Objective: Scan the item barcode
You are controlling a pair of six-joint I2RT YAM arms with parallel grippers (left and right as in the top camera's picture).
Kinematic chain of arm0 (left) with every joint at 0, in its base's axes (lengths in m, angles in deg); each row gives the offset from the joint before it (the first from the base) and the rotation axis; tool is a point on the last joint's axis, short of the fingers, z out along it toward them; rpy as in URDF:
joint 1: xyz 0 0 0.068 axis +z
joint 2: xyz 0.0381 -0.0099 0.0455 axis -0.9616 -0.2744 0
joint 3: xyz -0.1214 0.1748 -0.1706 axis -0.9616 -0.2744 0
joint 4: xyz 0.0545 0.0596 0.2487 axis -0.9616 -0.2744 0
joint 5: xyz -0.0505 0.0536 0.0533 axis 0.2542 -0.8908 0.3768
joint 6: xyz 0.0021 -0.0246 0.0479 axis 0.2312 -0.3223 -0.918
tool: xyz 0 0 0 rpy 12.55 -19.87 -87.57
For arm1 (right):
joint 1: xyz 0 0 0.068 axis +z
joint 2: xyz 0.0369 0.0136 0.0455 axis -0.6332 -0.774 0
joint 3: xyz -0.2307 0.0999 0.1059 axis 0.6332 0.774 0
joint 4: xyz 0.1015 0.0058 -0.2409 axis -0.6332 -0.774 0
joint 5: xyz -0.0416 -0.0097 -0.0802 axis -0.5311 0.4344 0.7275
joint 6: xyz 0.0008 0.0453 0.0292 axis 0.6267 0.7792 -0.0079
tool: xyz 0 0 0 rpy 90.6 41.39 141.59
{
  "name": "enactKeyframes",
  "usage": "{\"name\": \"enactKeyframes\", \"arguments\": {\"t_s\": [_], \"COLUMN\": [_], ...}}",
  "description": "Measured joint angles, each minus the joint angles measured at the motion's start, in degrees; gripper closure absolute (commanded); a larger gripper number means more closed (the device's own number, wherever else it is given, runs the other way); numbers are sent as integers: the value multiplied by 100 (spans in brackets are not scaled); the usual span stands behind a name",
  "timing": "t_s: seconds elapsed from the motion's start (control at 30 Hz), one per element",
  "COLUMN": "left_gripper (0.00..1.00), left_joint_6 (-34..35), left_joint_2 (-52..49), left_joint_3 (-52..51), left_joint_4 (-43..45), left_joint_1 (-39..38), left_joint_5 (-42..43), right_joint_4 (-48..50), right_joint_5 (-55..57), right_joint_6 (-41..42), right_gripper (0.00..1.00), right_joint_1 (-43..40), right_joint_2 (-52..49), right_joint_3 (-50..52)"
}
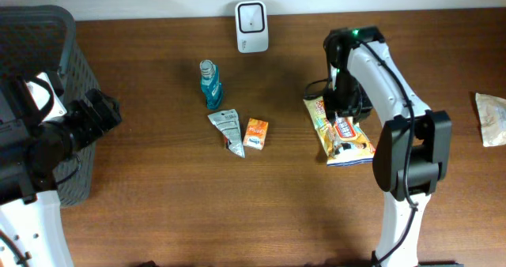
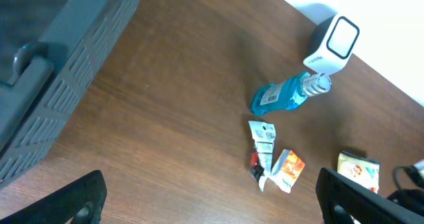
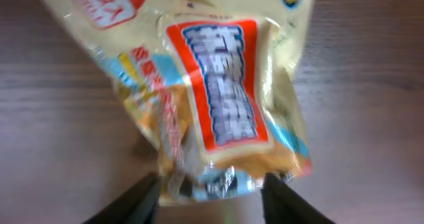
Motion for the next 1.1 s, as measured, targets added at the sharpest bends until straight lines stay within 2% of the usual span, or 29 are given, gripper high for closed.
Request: {"name": "enactKeyframes", "arguments": {"t_s": [0.07, 0.13, 0.23, 0.33, 0.5, 0.8, 0.93, 1.1], "left_gripper": [1, 1, 1, 1, 1, 1, 1, 1], "left_joint_6": [0, 0, 0, 0, 0, 0, 0, 0], "left_joint_2": [0, 0, 0, 0, 0, 0, 0, 0], "left_joint_3": [0, 0, 0, 0, 0, 0, 0, 0], "left_joint_4": [0, -9, -4, -9, -7, -7, -9, -7], "left_joint_1": [0, 0, 0, 2, 0, 0, 0, 0], "left_joint_5": [0, 0, 0, 0, 0, 0, 0, -2], "right_joint_4": [339, 846, 1554, 2291, 2905, 2962, 2520, 1716], "right_joint_5": [-2, -26, -153, -378, -964, -1303, -1445, -1563], "right_joint_6": [129, 214, 275, 275, 57, -151, -177, -175], "right_gripper": [57, 52, 51, 52, 52, 52, 49, 48], "right_joint_1": [-4, -4, -4, -4, 57, 1130, 1410, 1405], "right_joint_2": [-2, -2, 0, 114, 129, 111, 31, -205], "right_joint_3": [396, 774, 1150, 1287, 1314, 1305, 1115, 334]}}
